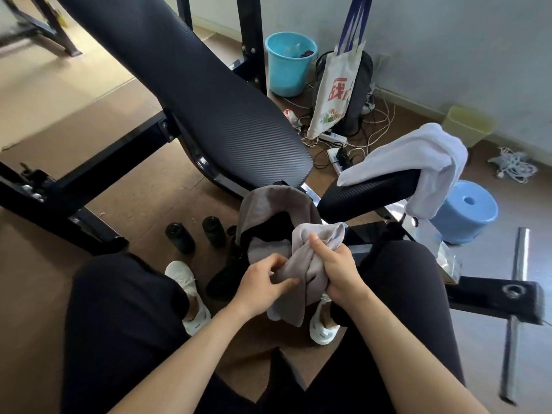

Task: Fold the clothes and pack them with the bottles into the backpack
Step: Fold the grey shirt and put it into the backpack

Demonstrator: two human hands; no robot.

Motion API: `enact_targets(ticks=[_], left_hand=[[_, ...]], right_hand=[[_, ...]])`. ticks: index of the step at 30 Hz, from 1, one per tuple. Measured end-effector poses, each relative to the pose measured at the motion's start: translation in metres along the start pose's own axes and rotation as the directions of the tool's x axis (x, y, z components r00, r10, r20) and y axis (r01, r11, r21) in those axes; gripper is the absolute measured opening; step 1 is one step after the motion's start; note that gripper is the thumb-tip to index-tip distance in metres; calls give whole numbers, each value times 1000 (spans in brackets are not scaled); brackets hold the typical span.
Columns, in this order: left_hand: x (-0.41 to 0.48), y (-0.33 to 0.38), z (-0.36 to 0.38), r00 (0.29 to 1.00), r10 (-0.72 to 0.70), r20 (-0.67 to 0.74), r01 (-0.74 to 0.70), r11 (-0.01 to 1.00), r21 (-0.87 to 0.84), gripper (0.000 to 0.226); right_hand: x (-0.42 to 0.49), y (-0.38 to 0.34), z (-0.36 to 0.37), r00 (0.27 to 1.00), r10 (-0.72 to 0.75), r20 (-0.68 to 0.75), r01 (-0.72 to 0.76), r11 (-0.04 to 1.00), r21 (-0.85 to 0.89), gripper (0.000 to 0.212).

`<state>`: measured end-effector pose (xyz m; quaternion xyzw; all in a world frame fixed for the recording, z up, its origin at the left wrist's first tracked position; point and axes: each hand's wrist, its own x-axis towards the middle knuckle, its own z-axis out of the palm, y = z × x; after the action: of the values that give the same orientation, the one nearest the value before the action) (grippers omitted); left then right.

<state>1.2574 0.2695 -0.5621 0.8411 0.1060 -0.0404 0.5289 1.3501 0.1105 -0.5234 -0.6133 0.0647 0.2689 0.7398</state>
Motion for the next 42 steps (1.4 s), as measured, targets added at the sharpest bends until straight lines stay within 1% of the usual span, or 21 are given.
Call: enact_targets(ticks=[3, 6, 8, 10, 11, 13, 15, 17, 20, 22, 24, 26, 28, 30, 31, 32, 34, 36, 37, 39, 42], left_hand=[[3, -2, -1, 996, 33, -79, -34, 999, -5, 20], [7, -7, -7, 958, 55, -283, -47, 998, 34, 16], [12, -7, -20, 899, -4, -439, 3, 1000, -2, 14], [19, -9, -37, 823, -111, -557, 64, 993, -102, 14], [21, -11, -45, 782, -157, -603, 88, 986, -143, 14], [26, -16, -60, 705, -251, -664, 118, 964, -239, 13], [27, -17, -70, 656, -353, -667, 146, 926, -347, 12], [25, -15, -77, 605, -430, -670, 158, 890, -429, 13], [22, -13, -83, 514, -504, -694, 157, 851, -501, 23], [22, -15, -87, 459, -553, -695, 130, 816, -563, 29], [23, -17, -91, 434, -587, -683, 106, 786, -609, 32], [23, -14, -92, 460, -613, -642, 106, 756, -646, 25], [23, -9, -90, 514, -675, -529, 122, 668, -734, 25], [21, -3, -86, 577, -721, -385, 203, 583, -787, 33], [21, -1, -82, 623, -712, -324, 251, 574, -780, 36], [19, 1, -77, 677, -680, -280, 287, 595, -750, 36], [14, 6, -62, 796, -564, -220, 302, 685, -663, 29], [7, 14, -41, 904, -409, -124, 255, 748, -613, 21], [3, 17, -30, 940, -338, -56, 238, 761, -603, 20], [-3, 21, -12, 972, -230, 48, 214, 783, -584, 28], [-9, 28, -1, 982, -174, 66, 181, 808, -560, 36]], right_hand=[[1, -2, -5, 1000, -19, -15, 20, 997, 75, 54], [1, -11, -11, 999, -28, -42, 34, 989, 143, 43], [3, -16, -17, 997, -41, -61, 50, 986, 156, 32], [6, -18, -24, 987, -99, -130, 105, 994, 39, 17], [9, -18, -28, 975, -153, -161, 138, 985, -102, 13], [13, -15, -35, 957, -266, -117, 189, 876, -444, 7], [14, -14, -36, 952, -302, -54, 192, 723, -664, 8], [15, -13, -36, 950, -304, -71, 162, 674, -721, 9], [21, -12, -39, 940, -297, -166, 79, 665, -743, 14], [25, -11, -41, 931, -275, -238, 4, 662, -750, 29], [26, -12, -40, 930, -236, -283, -55, 671, -740, 46], [26, -10, -37, 939, -183, -292, -87, 694, -714, 53], [25, -9, -33, 957, -92, -273, -95, 793, -602, 53], [24, -8, -29, 971, 83, -223, -150, 940, -306, 47], [21, -10, -26, 970, 179, -166, -202, 971, -130, 45], [18, -13, -23, 963, 251, -97, -251, 968, 7, 41], [14, -17, -17, 950, 313, 14, -311, 936, 163, 37], [15, -13, -12, 943, 320, 87, -332, 911, 243, 36], [14, -12, -10, 939, 326, 107, -343, 901, 265, 32], [14, -10, -8, 929, 340, 147, -368, 889, 272, 22], [11, -10, -7, 918, 317, 238, -375, 889, 264, 18]])
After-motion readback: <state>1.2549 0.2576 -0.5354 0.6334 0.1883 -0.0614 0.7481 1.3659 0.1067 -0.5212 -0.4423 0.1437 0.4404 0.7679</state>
